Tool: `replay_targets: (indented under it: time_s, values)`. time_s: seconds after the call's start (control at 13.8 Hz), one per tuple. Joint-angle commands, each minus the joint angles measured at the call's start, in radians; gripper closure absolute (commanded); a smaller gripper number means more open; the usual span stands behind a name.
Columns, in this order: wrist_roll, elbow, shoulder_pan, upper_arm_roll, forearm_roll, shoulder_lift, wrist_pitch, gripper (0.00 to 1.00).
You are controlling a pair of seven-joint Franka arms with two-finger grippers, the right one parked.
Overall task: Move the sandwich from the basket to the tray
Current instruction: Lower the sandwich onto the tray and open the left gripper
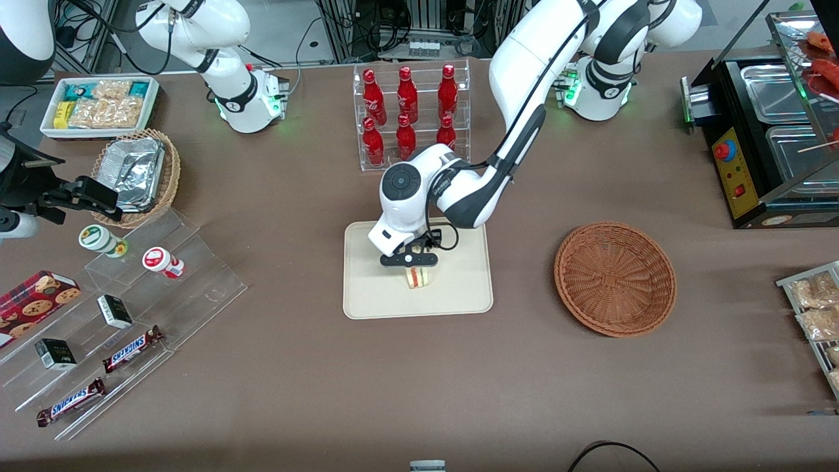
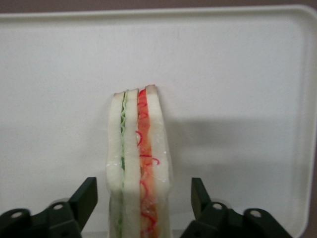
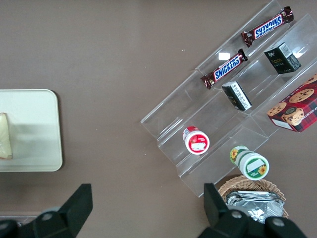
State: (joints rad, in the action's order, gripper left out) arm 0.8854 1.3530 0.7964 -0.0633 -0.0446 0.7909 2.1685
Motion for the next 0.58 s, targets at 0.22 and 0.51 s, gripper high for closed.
replay_targets:
  time_s: [0.22, 0.51]
  values:
    - [0.049, 0.032, -0.072, 0.031, 0.026, -0.229, -0.119, 0.00]
    - [0.027, 0.107, -0.176, 0.034, 0.031, -0.435, -0.266, 0.00]
